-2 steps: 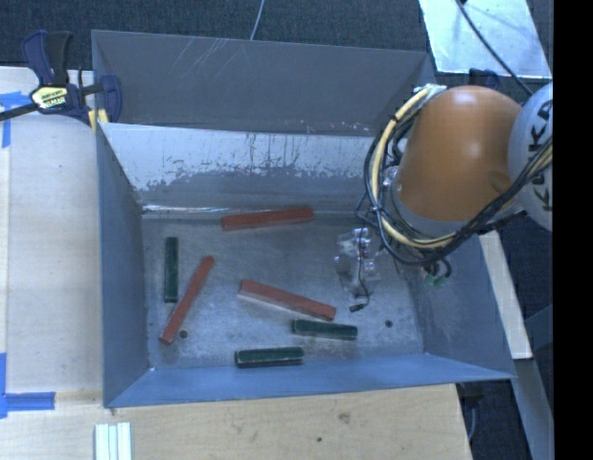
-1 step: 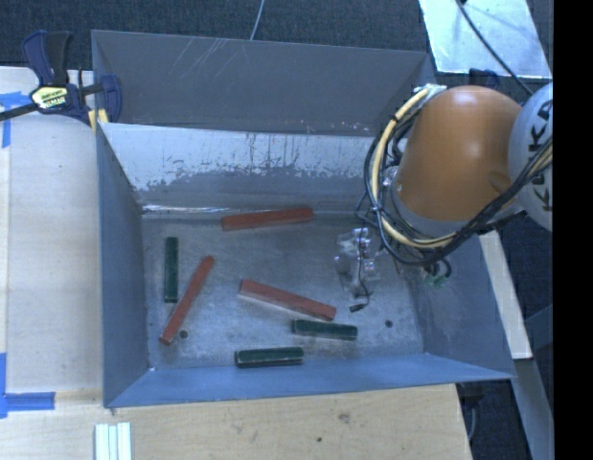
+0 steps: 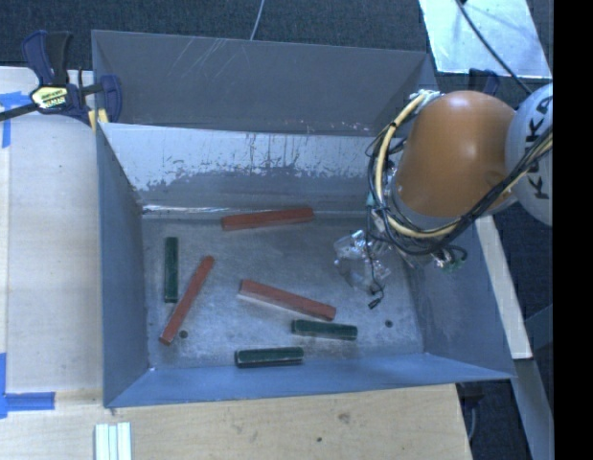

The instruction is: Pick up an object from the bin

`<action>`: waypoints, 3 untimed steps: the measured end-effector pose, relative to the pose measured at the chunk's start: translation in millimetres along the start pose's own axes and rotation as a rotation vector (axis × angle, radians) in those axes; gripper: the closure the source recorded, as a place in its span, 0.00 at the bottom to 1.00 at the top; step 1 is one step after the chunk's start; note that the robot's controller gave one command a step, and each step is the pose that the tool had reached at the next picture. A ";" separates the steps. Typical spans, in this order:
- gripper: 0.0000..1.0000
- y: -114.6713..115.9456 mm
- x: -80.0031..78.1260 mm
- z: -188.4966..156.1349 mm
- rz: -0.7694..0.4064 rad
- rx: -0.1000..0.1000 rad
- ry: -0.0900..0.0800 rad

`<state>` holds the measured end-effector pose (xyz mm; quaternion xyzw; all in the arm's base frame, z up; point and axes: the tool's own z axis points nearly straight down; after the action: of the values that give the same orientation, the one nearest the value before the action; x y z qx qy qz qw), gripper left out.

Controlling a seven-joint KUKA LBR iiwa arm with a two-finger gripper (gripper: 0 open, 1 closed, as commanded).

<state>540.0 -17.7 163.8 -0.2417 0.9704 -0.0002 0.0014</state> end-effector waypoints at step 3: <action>0.00 -59.1 51.8 53.5 -0.468 0.002 0.000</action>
Offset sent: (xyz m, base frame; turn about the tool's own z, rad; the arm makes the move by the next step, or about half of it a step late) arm -0.0422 -0.0169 -0.0770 -0.1323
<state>522.1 -94.2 110.2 -0.4601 0.8879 -0.0015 0.0013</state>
